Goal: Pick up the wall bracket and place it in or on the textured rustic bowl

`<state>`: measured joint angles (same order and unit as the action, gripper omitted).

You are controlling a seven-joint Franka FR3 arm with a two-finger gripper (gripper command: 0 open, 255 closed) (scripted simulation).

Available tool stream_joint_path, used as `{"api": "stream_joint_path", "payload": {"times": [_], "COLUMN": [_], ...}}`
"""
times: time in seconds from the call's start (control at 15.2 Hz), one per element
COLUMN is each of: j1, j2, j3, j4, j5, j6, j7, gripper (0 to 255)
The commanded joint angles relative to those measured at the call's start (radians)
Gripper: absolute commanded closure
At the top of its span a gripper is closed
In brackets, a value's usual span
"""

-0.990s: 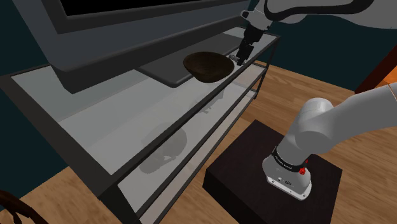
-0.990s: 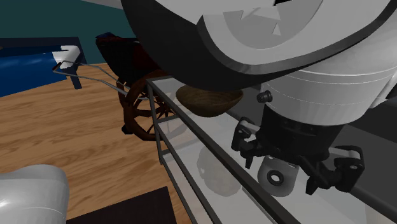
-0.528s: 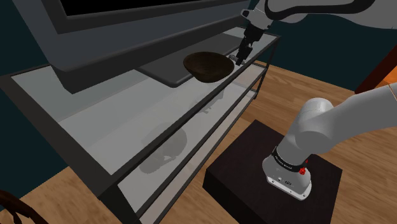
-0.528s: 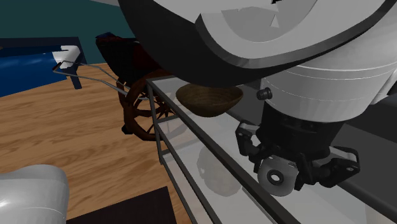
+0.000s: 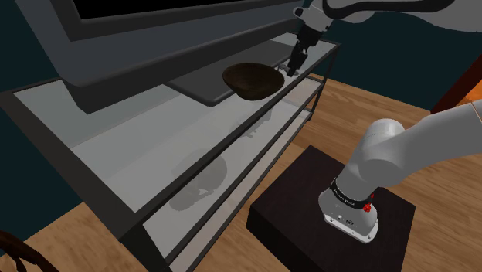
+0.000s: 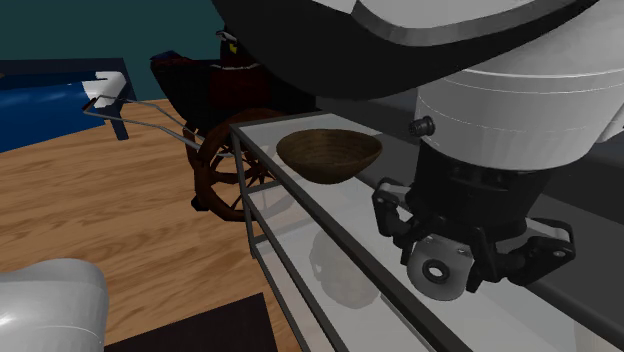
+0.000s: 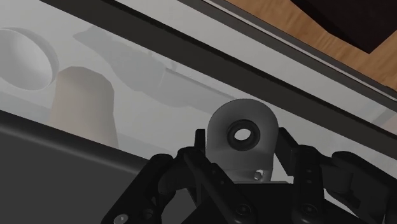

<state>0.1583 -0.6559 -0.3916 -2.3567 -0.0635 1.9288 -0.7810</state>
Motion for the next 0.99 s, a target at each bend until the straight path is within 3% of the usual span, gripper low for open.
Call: {"api": "stream_joint_path", "payload": {"times": [0.0,0.92], "j1": [0.002,0.019], "j2": [0.001,0.036], "j3": [0.004,0.023], "j4": [0.028,0.241], "j5": [0.002,0.021], "j6": [-0.028,-0.205], "j7": [0.003,0.018], "gripper": [255,255]}}
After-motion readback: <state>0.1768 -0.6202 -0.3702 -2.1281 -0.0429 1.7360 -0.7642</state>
